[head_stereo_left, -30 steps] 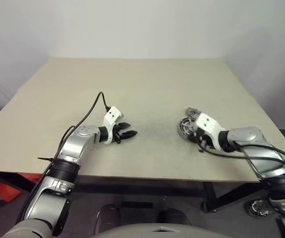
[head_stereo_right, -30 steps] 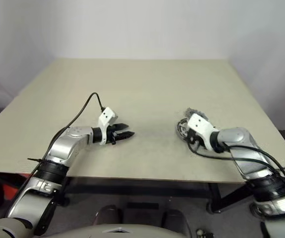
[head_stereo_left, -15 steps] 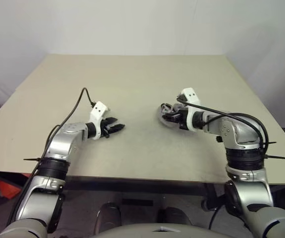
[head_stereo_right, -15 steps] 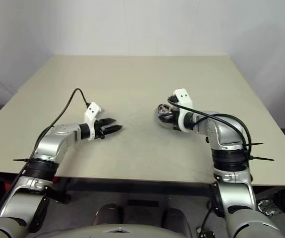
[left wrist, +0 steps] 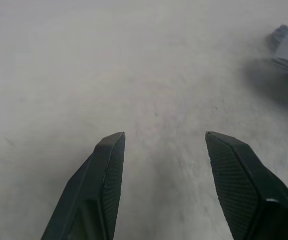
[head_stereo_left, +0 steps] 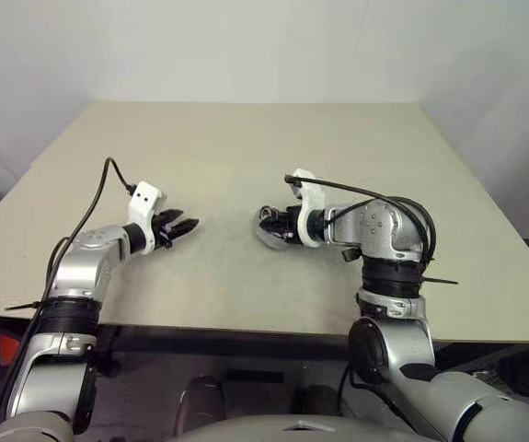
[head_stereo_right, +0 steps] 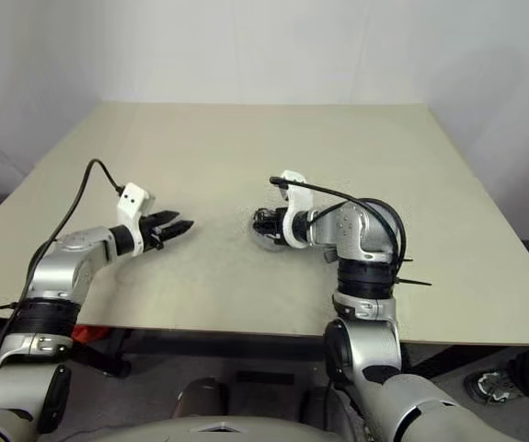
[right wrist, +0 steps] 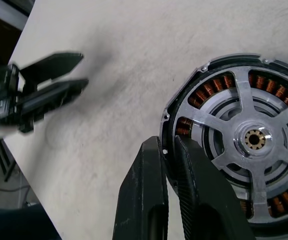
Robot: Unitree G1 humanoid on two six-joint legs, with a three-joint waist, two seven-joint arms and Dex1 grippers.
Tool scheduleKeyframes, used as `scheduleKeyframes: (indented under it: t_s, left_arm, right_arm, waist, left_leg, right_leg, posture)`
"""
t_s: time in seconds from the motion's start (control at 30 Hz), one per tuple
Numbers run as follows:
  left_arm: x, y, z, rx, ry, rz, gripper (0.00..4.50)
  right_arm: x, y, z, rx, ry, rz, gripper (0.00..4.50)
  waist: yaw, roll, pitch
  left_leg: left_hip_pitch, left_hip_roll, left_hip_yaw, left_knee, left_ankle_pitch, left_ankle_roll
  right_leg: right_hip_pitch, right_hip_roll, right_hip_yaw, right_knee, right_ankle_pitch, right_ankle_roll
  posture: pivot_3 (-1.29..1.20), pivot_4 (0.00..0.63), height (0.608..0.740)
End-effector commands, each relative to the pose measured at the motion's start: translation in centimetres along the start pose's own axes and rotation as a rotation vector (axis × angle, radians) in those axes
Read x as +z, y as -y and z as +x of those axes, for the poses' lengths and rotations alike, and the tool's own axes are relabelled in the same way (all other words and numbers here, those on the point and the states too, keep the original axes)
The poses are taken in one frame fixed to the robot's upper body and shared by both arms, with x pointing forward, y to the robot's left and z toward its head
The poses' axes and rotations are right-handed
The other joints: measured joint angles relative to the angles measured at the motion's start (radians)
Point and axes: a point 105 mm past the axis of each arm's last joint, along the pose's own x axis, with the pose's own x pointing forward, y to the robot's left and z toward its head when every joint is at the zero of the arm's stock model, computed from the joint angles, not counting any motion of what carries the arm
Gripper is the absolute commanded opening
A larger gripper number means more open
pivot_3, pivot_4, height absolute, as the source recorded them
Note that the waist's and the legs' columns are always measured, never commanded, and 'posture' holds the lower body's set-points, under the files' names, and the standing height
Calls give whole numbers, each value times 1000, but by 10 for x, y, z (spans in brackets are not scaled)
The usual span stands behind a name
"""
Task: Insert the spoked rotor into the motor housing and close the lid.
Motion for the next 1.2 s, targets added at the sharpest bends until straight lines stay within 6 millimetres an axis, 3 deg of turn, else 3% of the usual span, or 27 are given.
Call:
scheduleKeyframes:
  t_s: [0.03,0.23,0.47,0.73,0.87,1.03,1.2]
  left_arm:
    - [19,3,-1,-2,56,36,2748]
    - [20,4,-1,1,56,38,2748]
    - [17,8,0,-11,49,42,2748]
    - [18,13,9,-36,44,42,2748]
    - [19,19,16,-68,43,43,2748]
    - [22,38,29,-156,46,44,2748]
    - [24,67,42,-287,48,40,2748]
  right_arm:
    - [8,-10,10,11,11,8,4]
    - [7,-13,30,8,-9,74,4]
    - [20,-23,40,20,18,143,4]
    - [36,-45,31,94,47,122,2633]
    - [51,-47,18,124,108,102,2633]
    - [72,-32,-6,112,269,22,2633]
    - [61,25,-34,-12,322,32,2633]
  waist:
    - [-1,0,0]
    - [-3,-1,0]
    - [-2,-1,0]
    - [-1,-1,0]
    - [0,-1,0]
    - [1,-1,0]
    - [25,-2,-1]
  left_leg:
    - [0,0,0,0,0,-1]
    - [9,0,0,-6,4,-6]
    - [16,0,0,-8,6,-11]
    - [13,0,0,-12,9,-16]
    - [11,0,0,-14,9,-15]
    - [6,0,0,-14,8,-13]
    - [5,-1,0,-13,7,-13]
  right_leg:
    - [0,0,0,0,0,0]
    - [5,0,0,0,0,0]
    - [11,0,1,0,-3,6]
    - [7,1,1,0,-3,6]
    - [4,2,1,-1,2,1]
    - [1,2,0,-2,2,2]
    - [3,1,0,-4,3,3]
  posture:
    - [0,0,740]
    - [0,0,740]
    - [0,0,740]
    - [0,0,740]
    - [0,0,740]
    - [0,0,740]
    - [0,0,740]
